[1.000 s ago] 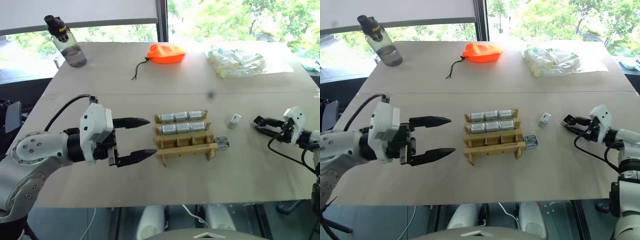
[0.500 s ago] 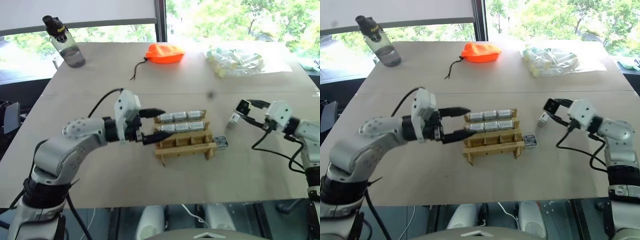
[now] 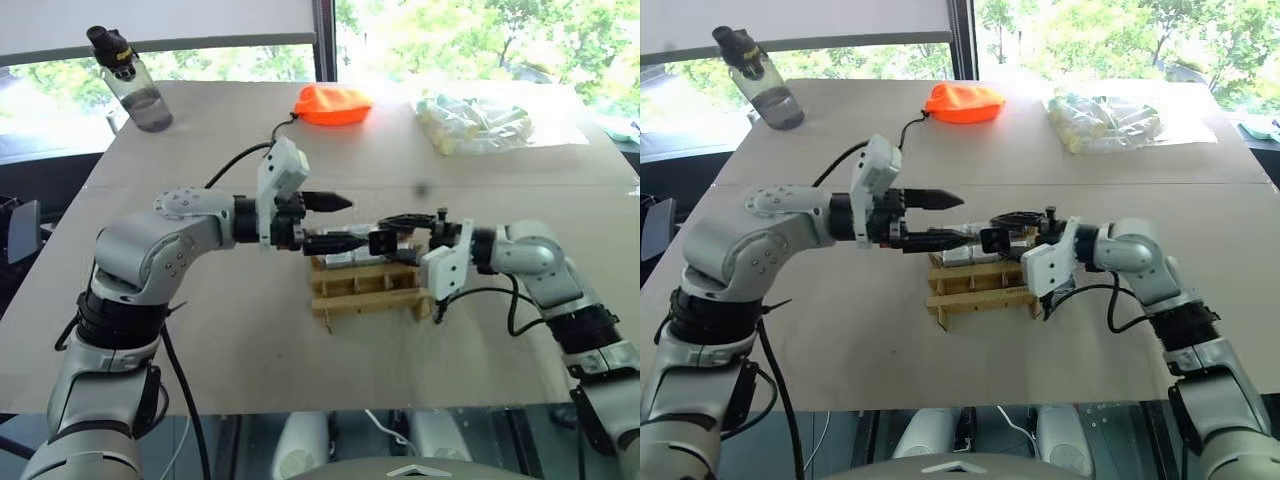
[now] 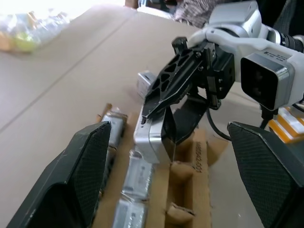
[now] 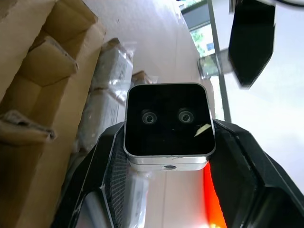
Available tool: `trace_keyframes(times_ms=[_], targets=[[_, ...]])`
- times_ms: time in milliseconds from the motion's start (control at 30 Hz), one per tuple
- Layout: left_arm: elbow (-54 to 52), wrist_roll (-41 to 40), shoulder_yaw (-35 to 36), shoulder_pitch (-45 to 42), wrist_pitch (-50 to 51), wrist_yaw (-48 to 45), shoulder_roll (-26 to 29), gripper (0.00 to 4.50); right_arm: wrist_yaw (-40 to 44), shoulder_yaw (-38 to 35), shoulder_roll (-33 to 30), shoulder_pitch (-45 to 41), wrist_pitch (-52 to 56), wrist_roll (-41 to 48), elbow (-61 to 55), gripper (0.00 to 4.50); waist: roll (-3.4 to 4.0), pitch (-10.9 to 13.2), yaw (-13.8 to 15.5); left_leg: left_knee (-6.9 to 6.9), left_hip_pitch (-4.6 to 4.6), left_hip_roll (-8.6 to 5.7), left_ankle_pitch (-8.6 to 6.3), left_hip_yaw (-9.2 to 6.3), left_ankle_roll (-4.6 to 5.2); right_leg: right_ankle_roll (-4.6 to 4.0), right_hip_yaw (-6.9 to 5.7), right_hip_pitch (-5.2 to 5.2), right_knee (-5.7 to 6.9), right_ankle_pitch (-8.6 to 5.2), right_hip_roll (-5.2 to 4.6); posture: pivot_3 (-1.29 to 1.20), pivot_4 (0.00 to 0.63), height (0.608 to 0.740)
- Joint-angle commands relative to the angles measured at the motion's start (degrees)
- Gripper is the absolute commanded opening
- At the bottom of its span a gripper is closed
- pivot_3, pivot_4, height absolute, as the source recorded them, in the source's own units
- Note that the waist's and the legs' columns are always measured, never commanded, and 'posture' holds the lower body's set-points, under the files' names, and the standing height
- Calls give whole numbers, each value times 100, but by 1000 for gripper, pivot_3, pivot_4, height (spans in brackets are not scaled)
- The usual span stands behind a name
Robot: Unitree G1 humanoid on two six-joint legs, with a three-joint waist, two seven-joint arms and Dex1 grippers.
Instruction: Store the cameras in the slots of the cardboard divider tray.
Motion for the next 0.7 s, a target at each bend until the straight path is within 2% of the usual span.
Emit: trace_keyframes(times_ms=[33,333,667,700], targets=[[45,132,-111,-272,161,-145,109,4054,-366,65,92,-323,-164,-152,-221,1920,-6,3,-2,2,0,0,0,-1,0,0,0,1,1,0,0,0,150,726],[215,234,-152,-475,585,-430,474,4054,-868,414,213,-687,-470,-567,0,1920,-9,8,-18,-2,-1,1,0,-1,0,-1,1,-2,0,0,0,0,150,726],[289,226,-234,-631,688,-500,314,4054,-879,634,127,-741,-508,-467,60,1920,-11,9,-14,1,0,1,0,-1,0,-1,4,-1,2,0,0,0,150,726],[300,248,-268,-641,665,-513,278,3810,-861,642,114,-734,-492,-449,48,1920,-11,9,-15,1,0,1,0,-1,0,-1,4,-1,3,0,0,0,150,726]])
